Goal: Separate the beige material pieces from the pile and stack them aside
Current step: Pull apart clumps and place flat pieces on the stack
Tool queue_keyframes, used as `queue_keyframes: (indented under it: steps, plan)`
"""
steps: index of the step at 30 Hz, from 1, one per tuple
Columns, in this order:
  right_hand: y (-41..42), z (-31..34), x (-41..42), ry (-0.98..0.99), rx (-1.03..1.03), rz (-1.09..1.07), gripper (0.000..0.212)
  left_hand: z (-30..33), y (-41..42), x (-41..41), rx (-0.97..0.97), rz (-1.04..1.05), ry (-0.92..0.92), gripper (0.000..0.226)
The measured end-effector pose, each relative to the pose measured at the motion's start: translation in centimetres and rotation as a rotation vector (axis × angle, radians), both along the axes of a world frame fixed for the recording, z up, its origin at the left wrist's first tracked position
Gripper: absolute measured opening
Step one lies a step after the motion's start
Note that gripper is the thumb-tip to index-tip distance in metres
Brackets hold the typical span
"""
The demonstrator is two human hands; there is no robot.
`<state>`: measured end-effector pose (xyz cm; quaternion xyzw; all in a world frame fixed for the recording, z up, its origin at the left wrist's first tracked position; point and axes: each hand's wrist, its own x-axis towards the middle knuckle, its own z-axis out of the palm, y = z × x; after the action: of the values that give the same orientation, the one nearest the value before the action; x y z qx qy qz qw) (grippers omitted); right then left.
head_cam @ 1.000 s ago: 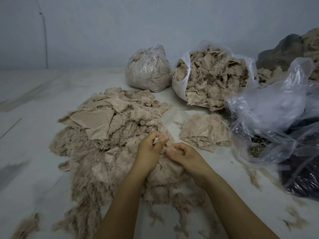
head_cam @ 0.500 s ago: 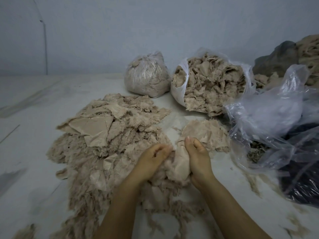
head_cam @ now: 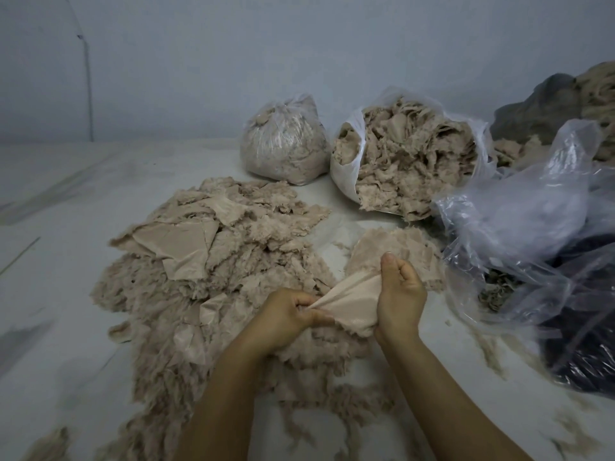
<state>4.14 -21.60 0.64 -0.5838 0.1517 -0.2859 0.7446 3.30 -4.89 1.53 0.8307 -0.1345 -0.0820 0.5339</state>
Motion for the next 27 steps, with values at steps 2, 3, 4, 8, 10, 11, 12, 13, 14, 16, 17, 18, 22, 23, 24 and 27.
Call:
queue_keyframes:
  steps: [2, 3, 4, 8, 10, 11, 12, 13, 14, 16, 17, 18, 22, 23, 24, 27]
  plan:
    - [-0.9, 0.2, 0.5, -0.008, 0.027, -0.019, 0.032, -0.2, 0.9, 0.1, -0.006, 0.022, -0.007, 0.025]
    - [-1.6, 0.4, 1.0, -0.006, 0.025, -0.047, 0.031, -0.1, 1.4, 0.0, -0.023, 0.034, -0.016, 0.026]
    - [-2.3, 0.9, 1.5, 0.001, 0.002, -0.076, 0.028, 0.0, 1.8, -0.1, -0.048, 0.054, -0.027, 0.024]
    - [-5.4, 3.4, 4.8, 0.246, -0.37, -0.104, 0.028, 0.1, 1.9, 0.1, -0.175, 0.234, -0.077, 0.026]
    - [-5.4, 4.0, 4.7, 0.344, -0.557, -0.076, 0.037, 0.2, 1.3, 0.1, -0.27, 0.271, -0.079, 0.036]
    - [-4.7, 3.9, 4.0, 0.297, -0.581, -0.008, 0.03, 0.3, 0.9, 0.1, -0.312, 0.293, -0.07, 0.042]
    - [-3.5, 3.5, 2.8, 0.246, -0.557, 0.135, 0.021, 0.4, 0.6, 0.3, -0.353, 0.331, -0.057, 0.045]
    - [-2.0, 3.0, 1.4, 0.228, -0.507, 0.34, 0.02, 0.4, 0.1, 0.6, -0.39, 0.37, -0.046, 0.045]
    - [-0.3, 2.3, -0.2, 0.248, -0.444, 0.554, 0.022, 0.4, -0.4, 0.9, -0.422, 0.394, -0.039, 0.042]
    - [2.1, 0.7, -2.3, 0.3, -0.509, 0.836, 0.027, 0.6, -1.3, 1.2, -0.448, 0.408, -0.029, 0.036]
    - [2.7, 0.0, -2.6, 0.279, -0.639, 0.847, 0.025, 0.7, -1.6, 1.3, -0.454, 0.411, -0.03, 0.033]
    - [3.1, -0.2, -2.6, 0.261, -0.706, 0.794, 0.018, 0.7, -1.7, 1.3, -0.463, 0.418, -0.034, 0.03]
    - [2.5, 0.2, -2.3, 0.189, -0.121, 0.739, 0.005, 0.1, -0.7, 1.3, -0.546, 0.355, 0.091, 0.029]
    - [2.3, 0.3, -2.2, 0.171, -0.012, 0.716, 0.007, 0.0, -0.4, 1.1, -0.503, 0.286, 0.165, 0.037]
    - [2.2, 0.3, -2.1, 0.172, 0.027, 0.69, 0.012, -0.1, -0.3, 0.8, -0.439, 0.212, 0.235, 0.043]
    - [2.1, -0.1, -1.6, 0.236, -0.051, 0.568, 0.028, -0.4, -0.6, 0.1, -0.391, 0.156, 0.258, 0.021]
